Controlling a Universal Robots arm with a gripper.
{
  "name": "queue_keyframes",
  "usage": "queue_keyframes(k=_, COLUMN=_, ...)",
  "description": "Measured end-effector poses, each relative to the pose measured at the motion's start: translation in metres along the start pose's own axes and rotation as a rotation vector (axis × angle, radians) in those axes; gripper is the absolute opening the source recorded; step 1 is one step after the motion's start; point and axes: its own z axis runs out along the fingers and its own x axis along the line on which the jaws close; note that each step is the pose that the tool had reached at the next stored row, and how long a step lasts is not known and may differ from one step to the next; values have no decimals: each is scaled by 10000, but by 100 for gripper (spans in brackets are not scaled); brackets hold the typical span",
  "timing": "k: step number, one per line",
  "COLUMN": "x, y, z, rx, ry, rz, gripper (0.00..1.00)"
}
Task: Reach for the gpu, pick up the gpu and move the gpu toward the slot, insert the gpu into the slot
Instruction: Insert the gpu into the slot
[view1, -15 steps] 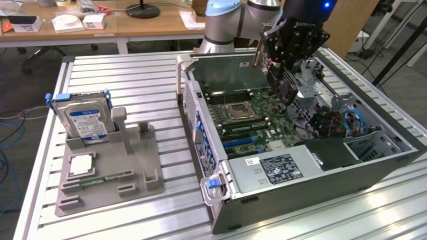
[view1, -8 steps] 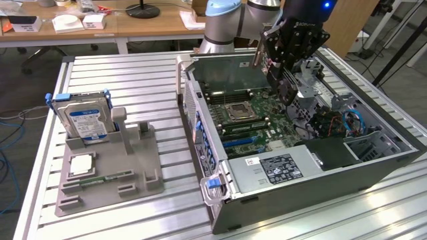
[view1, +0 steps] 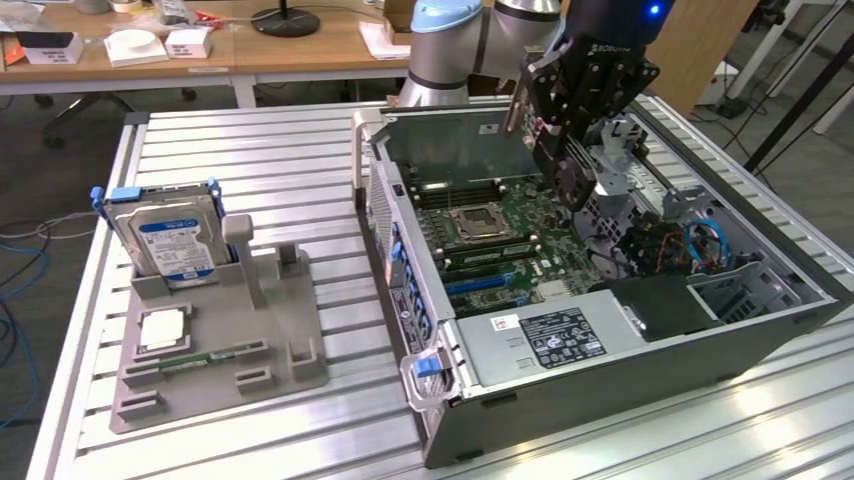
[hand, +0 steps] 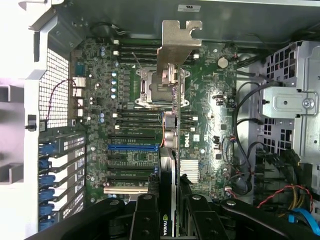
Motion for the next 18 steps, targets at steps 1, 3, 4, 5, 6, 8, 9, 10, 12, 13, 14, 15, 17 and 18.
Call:
queue_keyframes(k=1, x=0, y=0, z=0, rx=-1, ry=1, rz=-26, gripper=26)
queue_keyframes(k=3, x=0, y=0, z=0, rx=-1, ry=2, rz=-39, gripper=26)
queue_keyframes(k=4, x=0, y=0, z=0, rx=-1, ry=2, rz=-40, gripper=26)
queue_keyframes(k=5, x=0, y=0, z=0, rx=-1, ry=2, rz=-40, gripper=26)
queue_keyframes(k=6, x=0, y=0, z=0, rx=-1, ry=2, rz=-40, gripper=26)
queue_keyframes(k=8, x=0, y=0, z=0, rx=-1, ry=2, rz=-46, gripper=26)
queue_keyframes(k=9, x=0, y=0, z=0, rx=-1, ry=3, rz=-68, gripper=26)
queue_keyframes(k=10, x=0, y=0, z=0, rx=-2, ry=5, rz=-108, gripper=26)
queue_keyframes(k=12, x=0, y=0, z=0, rx=-3, ry=9, rz=-203, gripper=26)
queue_keyframes(k=13, x=0, y=0, z=0, rx=-4, ry=12, rz=-249, gripper=26)
queue_keyframes(k=14, x=0, y=0, z=0, rx=-5, ry=13, rz=-291, gripper=26)
queue_keyframes(k=15, x=0, y=0, z=0, rx=-7, ry=15, rz=-335, gripper=26)
queue_keyframes(k=17, x=0, y=0, z=0, rx=-7, ry=19, rz=-414, gripper=26)
queue_keyframes(k=18, x=0, y=0, z=0, rx=-8, ry=21, rz=-446, gripper=26)
